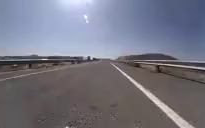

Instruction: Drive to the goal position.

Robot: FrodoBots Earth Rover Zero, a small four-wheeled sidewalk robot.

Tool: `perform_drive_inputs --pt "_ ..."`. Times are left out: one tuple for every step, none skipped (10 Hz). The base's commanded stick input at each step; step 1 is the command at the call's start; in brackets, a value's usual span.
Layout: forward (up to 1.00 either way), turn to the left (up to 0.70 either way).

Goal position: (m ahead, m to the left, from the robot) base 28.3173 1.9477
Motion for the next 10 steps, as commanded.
perform_drive_inputs --pt "1.00 0.00" --pt "1.00 0.00" --pt "1.00 0.00" --pt "1.00 0.00" --pt "1.00 0.00" --pt "1.00 0.00" --pt "1.00 0.00" --pt "1.00 0.00" --pt "1.00 0.00" --pt "1.00 0.00"
